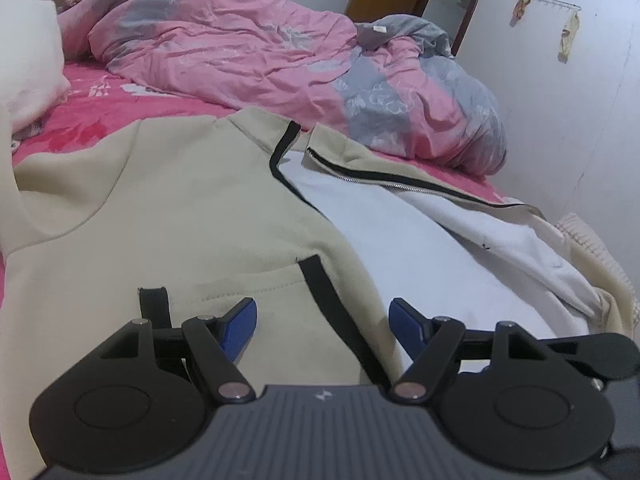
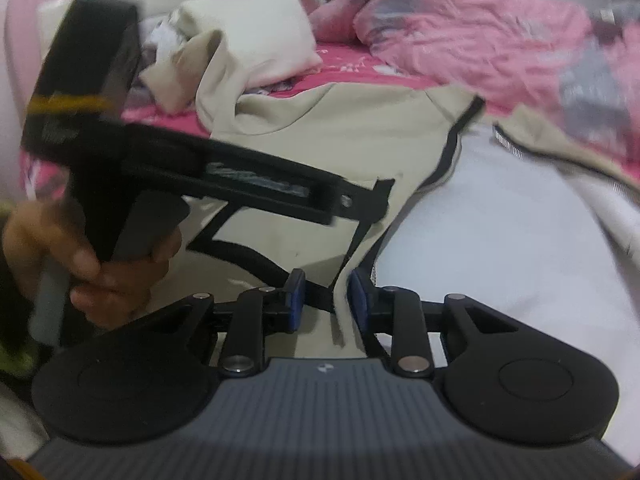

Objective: Fold clothes

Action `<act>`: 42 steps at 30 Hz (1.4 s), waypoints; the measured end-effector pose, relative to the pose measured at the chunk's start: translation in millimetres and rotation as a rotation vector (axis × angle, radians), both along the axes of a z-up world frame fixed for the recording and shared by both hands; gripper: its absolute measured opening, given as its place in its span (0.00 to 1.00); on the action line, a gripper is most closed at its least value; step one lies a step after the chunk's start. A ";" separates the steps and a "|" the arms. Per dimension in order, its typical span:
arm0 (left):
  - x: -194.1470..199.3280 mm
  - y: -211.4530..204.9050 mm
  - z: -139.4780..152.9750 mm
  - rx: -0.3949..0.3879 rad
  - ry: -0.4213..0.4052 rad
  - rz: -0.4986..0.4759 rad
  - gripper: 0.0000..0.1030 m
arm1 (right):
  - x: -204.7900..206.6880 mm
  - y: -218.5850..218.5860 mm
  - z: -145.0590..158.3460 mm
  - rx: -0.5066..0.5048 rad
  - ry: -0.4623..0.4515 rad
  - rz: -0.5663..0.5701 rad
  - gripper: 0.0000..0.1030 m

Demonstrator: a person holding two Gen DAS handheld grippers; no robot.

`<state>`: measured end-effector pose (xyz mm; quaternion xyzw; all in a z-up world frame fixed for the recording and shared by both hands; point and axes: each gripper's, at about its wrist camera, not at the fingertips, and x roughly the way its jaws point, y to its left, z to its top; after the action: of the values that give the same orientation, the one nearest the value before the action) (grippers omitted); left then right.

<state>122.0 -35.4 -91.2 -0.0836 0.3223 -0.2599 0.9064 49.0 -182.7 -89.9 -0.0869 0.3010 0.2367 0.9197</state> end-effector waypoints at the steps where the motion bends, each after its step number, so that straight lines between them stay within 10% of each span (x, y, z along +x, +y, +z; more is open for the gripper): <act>1: 0.3 -1.2 -1.2 0.005 0.002 -0.002 0.72 | -3.0 4.6 -1.1 -0.033 -0.023 0.007 0.27; 18: 2.6 -10.7 -0.5 0.115 0.011 0.026 0.73 | -36.3 34.2 -8.5 -0.299 -0.243 0.064 0.28; 30: 1.9 3.5 -6.4 0.058 0.020 0.036 0.73 | -1.8 -75.1 39.2 0.289 0.021 -0.104 0.32; 42: -0.3 0.7 -7.4 0.115 0.011 0.007 0.73 | 29.1 -58.4 2.1 0.332 0.306 -0.007 0.29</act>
<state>121.6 -34.8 -98.6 -0.0341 0.3412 -0.2374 0.9089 78.1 -241.1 -87.8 0.1037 0.3943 0.2903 0.8657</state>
